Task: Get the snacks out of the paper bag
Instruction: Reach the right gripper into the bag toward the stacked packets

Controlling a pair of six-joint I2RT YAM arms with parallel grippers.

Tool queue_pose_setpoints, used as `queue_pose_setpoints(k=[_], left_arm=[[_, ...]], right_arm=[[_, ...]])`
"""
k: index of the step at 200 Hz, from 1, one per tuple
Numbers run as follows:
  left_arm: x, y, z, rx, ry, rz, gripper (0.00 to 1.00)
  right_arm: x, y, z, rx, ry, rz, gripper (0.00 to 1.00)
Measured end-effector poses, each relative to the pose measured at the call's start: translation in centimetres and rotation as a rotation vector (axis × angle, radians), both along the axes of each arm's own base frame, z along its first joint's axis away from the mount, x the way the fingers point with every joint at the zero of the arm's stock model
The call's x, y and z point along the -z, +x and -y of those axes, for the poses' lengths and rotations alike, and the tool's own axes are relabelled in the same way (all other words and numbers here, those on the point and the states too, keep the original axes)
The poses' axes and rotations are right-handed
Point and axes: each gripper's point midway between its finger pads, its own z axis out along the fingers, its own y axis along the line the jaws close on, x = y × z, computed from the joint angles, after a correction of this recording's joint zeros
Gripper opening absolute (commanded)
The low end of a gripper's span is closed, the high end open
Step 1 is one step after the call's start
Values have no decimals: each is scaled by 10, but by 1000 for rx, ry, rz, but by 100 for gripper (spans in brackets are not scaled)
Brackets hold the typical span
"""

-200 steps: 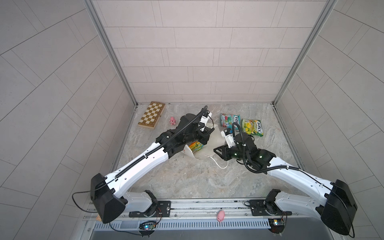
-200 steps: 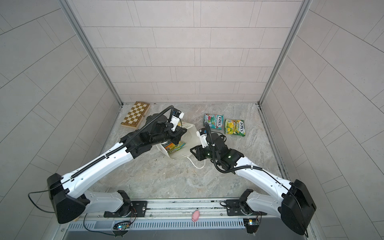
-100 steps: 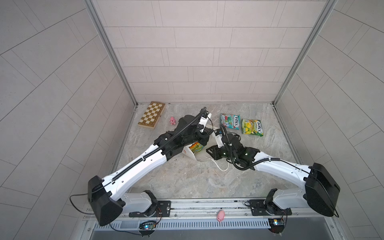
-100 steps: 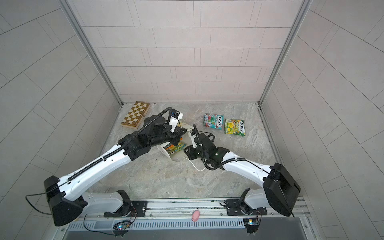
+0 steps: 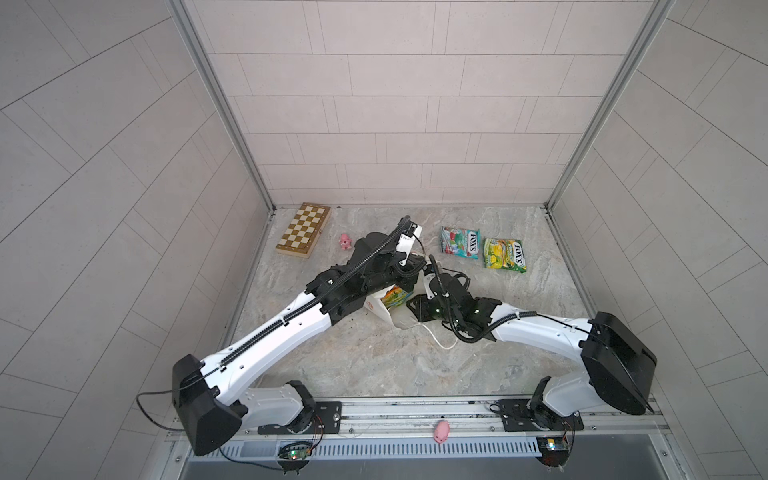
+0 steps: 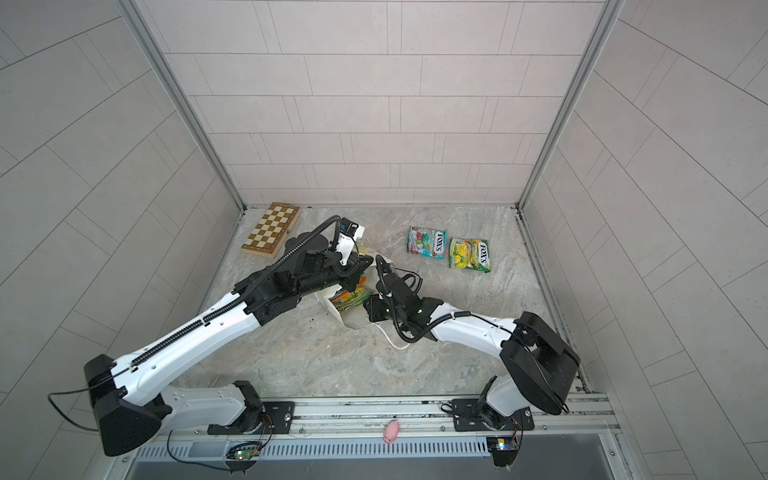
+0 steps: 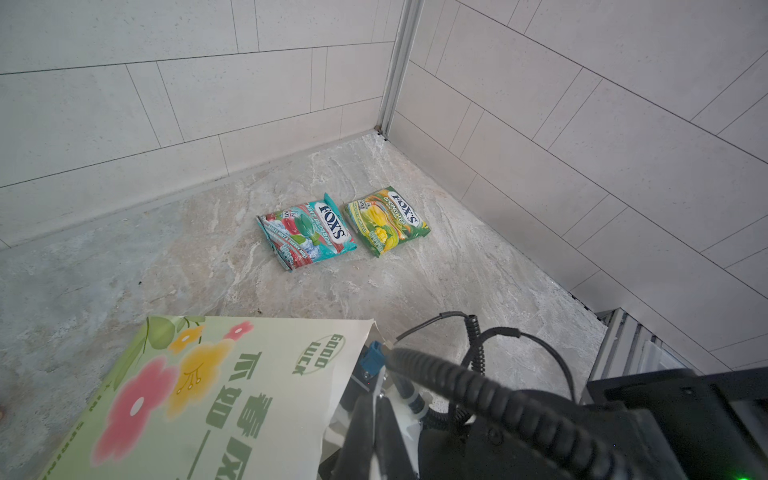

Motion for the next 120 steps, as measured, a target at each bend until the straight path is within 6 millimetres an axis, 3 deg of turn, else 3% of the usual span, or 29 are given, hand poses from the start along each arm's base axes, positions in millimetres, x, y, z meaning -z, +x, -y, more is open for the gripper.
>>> queue_pose_setpoints(k=[34, 62, 120], left_arm=[[1, -1, 2, -1, 1, 1, 0], [2, -2, 2, -5, 5, 3, 0], [3, -1, 1, -13, 11, 5, 0]], right_arm=[[3, 5, -12, 43, 40, -19, 27], [-9, 13, -24, 80, 100, -14, 29], [-18, 23, -23, 167, 160, -11, 31]])
